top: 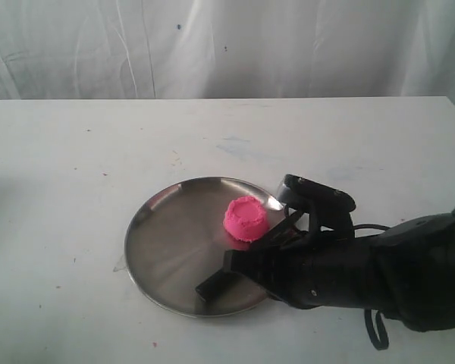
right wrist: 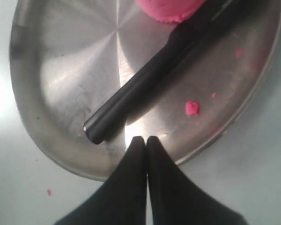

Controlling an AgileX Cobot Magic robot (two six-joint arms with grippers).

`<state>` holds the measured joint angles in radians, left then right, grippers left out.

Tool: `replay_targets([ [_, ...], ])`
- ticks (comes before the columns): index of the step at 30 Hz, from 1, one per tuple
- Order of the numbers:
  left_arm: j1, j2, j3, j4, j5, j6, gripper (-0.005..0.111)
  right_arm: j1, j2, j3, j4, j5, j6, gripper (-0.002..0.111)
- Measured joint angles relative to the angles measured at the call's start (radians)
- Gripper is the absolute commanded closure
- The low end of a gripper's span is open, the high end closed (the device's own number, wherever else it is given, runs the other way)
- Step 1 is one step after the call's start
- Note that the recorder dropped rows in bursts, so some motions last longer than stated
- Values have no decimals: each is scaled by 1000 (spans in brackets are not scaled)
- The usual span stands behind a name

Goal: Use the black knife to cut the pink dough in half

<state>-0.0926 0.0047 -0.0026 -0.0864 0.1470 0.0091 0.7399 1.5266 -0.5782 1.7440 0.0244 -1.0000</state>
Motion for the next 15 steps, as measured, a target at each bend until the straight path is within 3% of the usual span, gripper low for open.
replay_targets([
  [7, 0, 0, 0, 0, 0, 0, 107, 0, 2, -28, -44, 20, -49, 108],
  [11, 0, 0, 0, 0, 0, 0, 107, 0, -20, -70, -132, -10, -232, 108],
  [15, 0, 0, 0, 0, 0, 0, 107, 0, -66, -118, -193, -150, -386, 108],
])
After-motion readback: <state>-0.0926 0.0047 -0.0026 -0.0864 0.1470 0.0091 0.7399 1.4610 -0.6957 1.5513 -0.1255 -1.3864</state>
